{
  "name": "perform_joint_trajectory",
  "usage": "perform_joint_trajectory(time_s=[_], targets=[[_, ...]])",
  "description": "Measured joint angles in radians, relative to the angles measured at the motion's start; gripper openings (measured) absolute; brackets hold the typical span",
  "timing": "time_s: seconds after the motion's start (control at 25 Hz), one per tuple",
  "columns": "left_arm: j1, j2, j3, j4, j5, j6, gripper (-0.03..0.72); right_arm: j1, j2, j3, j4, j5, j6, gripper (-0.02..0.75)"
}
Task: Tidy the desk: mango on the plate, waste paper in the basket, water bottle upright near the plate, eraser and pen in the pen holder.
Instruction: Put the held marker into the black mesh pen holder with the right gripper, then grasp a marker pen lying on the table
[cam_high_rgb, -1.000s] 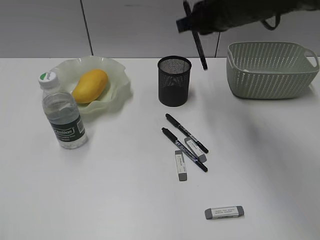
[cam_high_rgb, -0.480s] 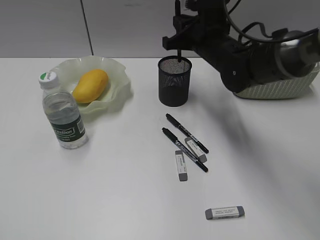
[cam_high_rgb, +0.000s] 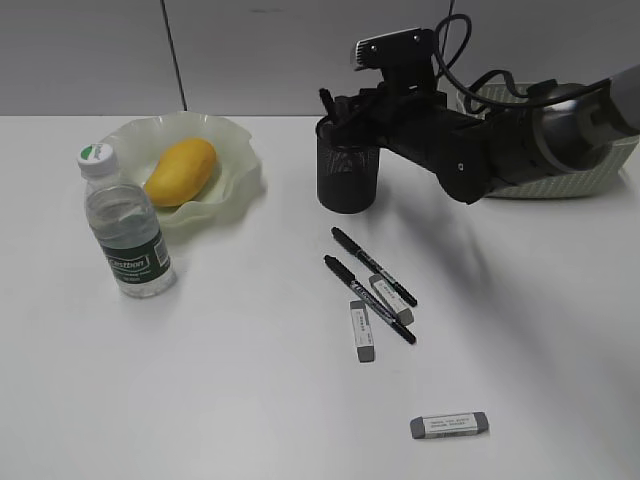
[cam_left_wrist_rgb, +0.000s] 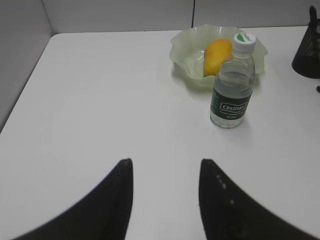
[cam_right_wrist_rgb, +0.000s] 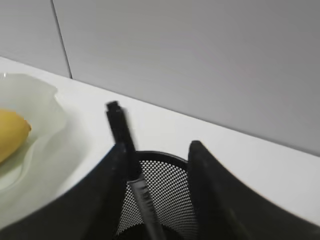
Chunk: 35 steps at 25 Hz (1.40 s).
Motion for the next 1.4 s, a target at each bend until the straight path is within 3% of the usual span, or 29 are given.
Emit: perform_joint_trajectory(time_s=[0.12,0.28,0.36,0.6,0.76,1.04,1.4], targets=[[0.000,0.000,0.000,0.000,0.000,0.000,0.325,0.000,-0.019,0.001,-0.004,0.071,0.001,0.435],[0.000,0.000,0.000,0.000,0.000,0.000,0.322,0.000,-0.150,0.001,-0.034,0.245,0.001,0.477],[0.000,0.000,0.000,0.000,0.000,0.000,0.311,0.000,-0.256,0.001,-0.037,0.431,0.001,0.480],[0.000,0.000,0.000,0.000,-0.001,0.000,0.300,0.000,-0.556,0.061,-0.036,1.175,0.024,0.480],[0.000,0.000,0.000,0.000,-0.001,0.000,0.300,0.000,-0.759,0.271,-0.036,1.448,0.100,0.467],[0.000,0.017,0.000,0.000,-0.002,0.000,0.291,0.000,-1.248,0.581,-0.038,1.709,0.162,0.443],[0.000,0.197,0.000,0.000,-0.008,0.042,0.290,0.000,-1.894,0.743,-0.088,1.659,0.151,0.443]])
